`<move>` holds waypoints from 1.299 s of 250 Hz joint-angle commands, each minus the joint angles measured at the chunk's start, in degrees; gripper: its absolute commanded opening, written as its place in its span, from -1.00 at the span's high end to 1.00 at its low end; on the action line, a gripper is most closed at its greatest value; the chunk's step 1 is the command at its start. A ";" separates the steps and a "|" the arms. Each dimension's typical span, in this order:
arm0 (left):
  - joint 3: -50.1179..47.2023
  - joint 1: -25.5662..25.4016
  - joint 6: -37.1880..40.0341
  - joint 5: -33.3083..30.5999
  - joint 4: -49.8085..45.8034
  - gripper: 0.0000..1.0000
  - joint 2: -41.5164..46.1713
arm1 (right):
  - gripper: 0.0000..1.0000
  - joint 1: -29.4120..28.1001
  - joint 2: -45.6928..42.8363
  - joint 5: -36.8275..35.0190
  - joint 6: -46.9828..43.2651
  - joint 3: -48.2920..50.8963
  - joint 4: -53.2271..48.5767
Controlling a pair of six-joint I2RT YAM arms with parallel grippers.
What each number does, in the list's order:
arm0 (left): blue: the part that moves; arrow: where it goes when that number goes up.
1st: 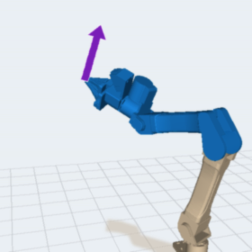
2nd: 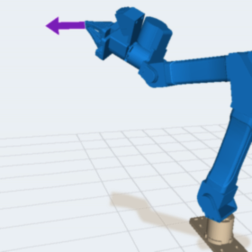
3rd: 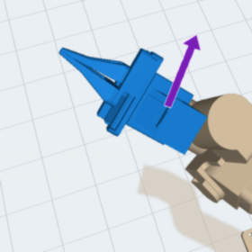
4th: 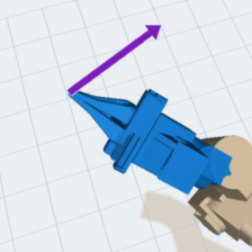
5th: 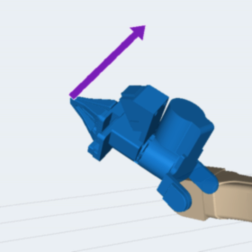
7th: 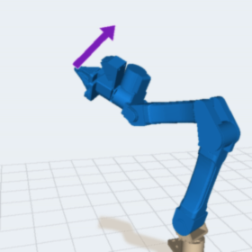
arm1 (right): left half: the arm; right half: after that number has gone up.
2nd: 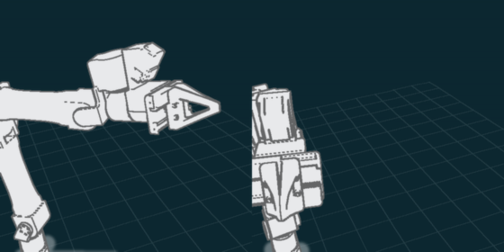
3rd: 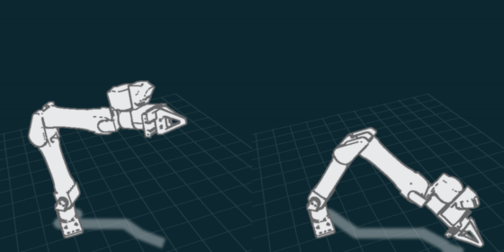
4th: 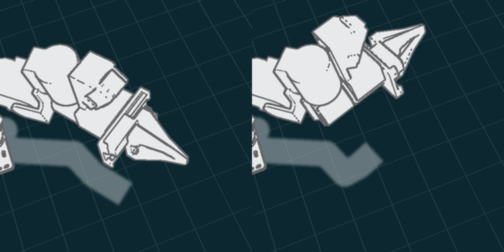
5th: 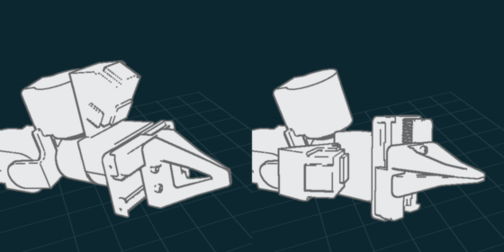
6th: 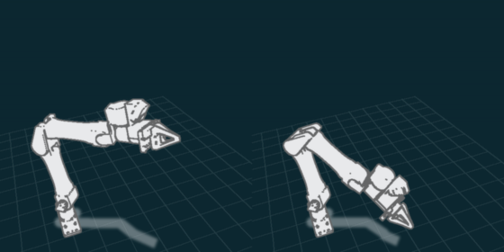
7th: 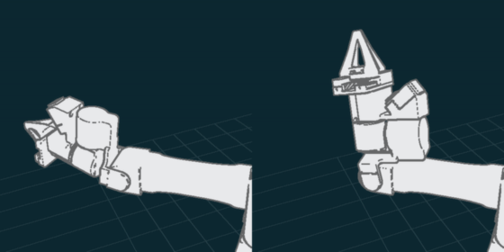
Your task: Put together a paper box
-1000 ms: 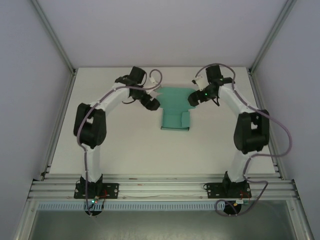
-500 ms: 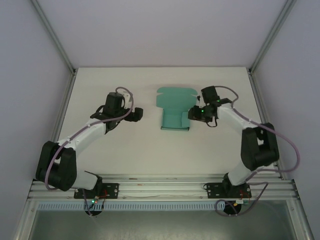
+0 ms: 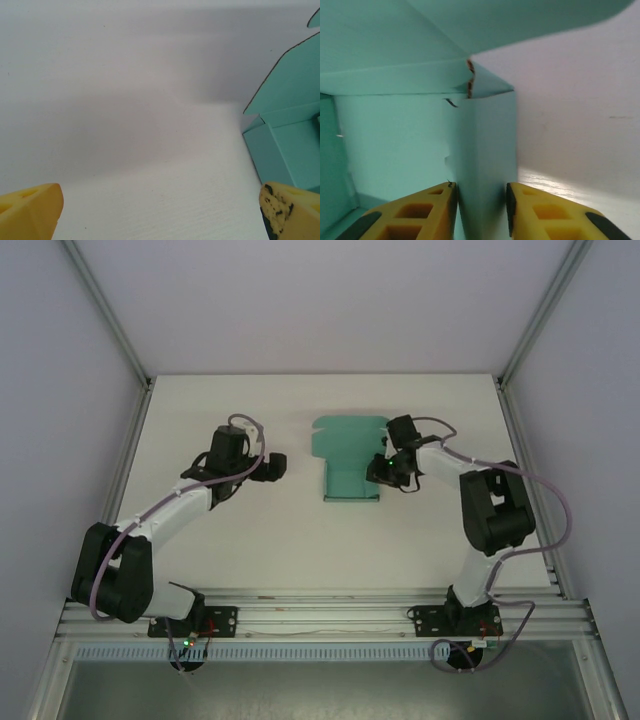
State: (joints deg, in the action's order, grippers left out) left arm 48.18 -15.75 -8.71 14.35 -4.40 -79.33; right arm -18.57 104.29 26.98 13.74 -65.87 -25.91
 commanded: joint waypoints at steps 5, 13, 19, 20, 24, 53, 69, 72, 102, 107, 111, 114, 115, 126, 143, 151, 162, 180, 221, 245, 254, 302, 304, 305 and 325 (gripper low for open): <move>-1.05 -0.28 -0.87 0.12 1.84 -0.99 0.33 | 0.51 -1.34 1.45 -3.86 0.84 -0.92 -1.42; -1.07 -0.29 -0.87 0.12 1.94 -1.00 0.27 | 0.56 -1.54 1.65 -4.84 1.10 -0.78 -1.71; -1.09 -0.25 -0.86 0.13 1.94 -1.00 0.23 | 0.59 -1.70 1.91 -5.86 1.20 -0.95 -2.34; -1.08 -0.25 -0.87 0.10 1.94 -1.00 0.23 | 0.59 -1.76 1.94 -6.05 1.20 -0.94 -2.50; -1.04 -0.26 -0.95 0.07 1.92 -1.00 0.15 | 0.61 -1.80 2.04 -6.94 1.20 -1.12 -3.06; -0.79 -0.27 -1.13 -0.05 2.03 -1.00 -0.29 | 0.84 -2.80 2.69 -13.05 0.63 -1.74 -5.83; -0.62 -0.31 -1.53 0.16 2.08 -1.00 -0.56 | 0.84 -3.18 3.74 -15.89 0.33 -2.94 -8.27; -0.62 -0.30 -1.62 0.13 2.16 -1.00 -0.64 | 0.84 -3.34 4.08 -16.55 0.31 -3.14 -8.86; -0.55 -0.26 -3.07 -0.18 2.91 -1.00 -1.50 | 0.81 -4.74 7.92 -22.75 -0.03 -5.39 -13.31; -0.48 -0.26 -3.43 -0.39 2.91 -1.00 -1.63 | 0.79 -4.92 8.66 -23.36 0.17 -5.57 -13.69; -0.48 -0.25 -3.61 -0.45 2.76 -1.00 -1.85 | 0.78 -5.07 9.07 -23.73 0.30 -5.74 -13.82; -0.40 -0.25 -3.74 -0.56 2.77 -1.00 -2.00 | 0.78 -5.16 9.36 -23.87 0.43 -5.81 -13.94; -0.38 -0.29 -3.75 -0.51 2.75 -1.00 -2.03 | 0.78 -5.25 9.49 -23.98 0.42 -5.83 -13.96; -0.12 -0.28 -3.94 -0.55 2.26 -1.00 -2.40 | 0.78 -5.60 10.50 -24.19 0.50 -5.94 -14.00; -0.03 -0.26 -4.16 -0.40 1.72 -0.99 -2.76 | 0.79 -6.12 11.62 -25.32 1.09 -6.11 -14.25; -0.08 -0.27 -4.25 -0.42 1.70 -1.00 -2.76 | 0.79 -6.35 11.92 -26.22 1.27 -6.23 -14.39; -0.10 -0.30 -4.28 -0.40 1.36 -1.00 -2.54 | 0.77 -6.53 12.53 -27.34 1.94 -6.49 -15.15; -0.44 -0.26 -4.37 -0.54 1.40 -1.00 -2.02 | 0.69 -6.65 13.78 -29.63 2.17 -7.55 -17.12; -0.54 -0.30 -4.49 -1.34 1.24 -1.00 -1.53 | 0.95 -7.79 14.94 -32.46 2.30 -8.60 -17.93; -0.14 -0.25 -5.21 -1.89 0.98 -0.99 -1.79 | 1.00 -8.22 13.33 -34.52 2.11 -8.30 -15.44; 0.03 -0.29 -5.62 -1.96 0.86 -1.00 -1.96 | 1.00 -8.18 11.45 -34.18 1.73 -7.96 -13.51; -0.62 -0.19 -9.31 -0.73 4.55 -1.00 -1.88 | 1.00 -8.22 -6.54 -22.90 -3.78 -4.43 2.64; -0.65 -0.21 -9.48 -0.46 4.82 -1.00 -1.92 | 1.00 -8.21 -7.32 -22.01 -3.98 -4.24 3.46; -0.69 -0.23 -9.57 -0.38 4.96 -1.00 -1.90 | 1.00 -8.18 -7.69 -21.55 -4.11 -4.13 3.88; -0.48 -0.18 -10.63 2.54 7.72 -1.00 -2.27 | 1.00 -8.22 -14.28 -12.88 -4.78 -1.77 11.52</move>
State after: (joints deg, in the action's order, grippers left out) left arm 47.83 -15.75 -16.29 14.31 -2.04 -81.87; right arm -26.79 101.43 2.98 11.75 -68.64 -28.93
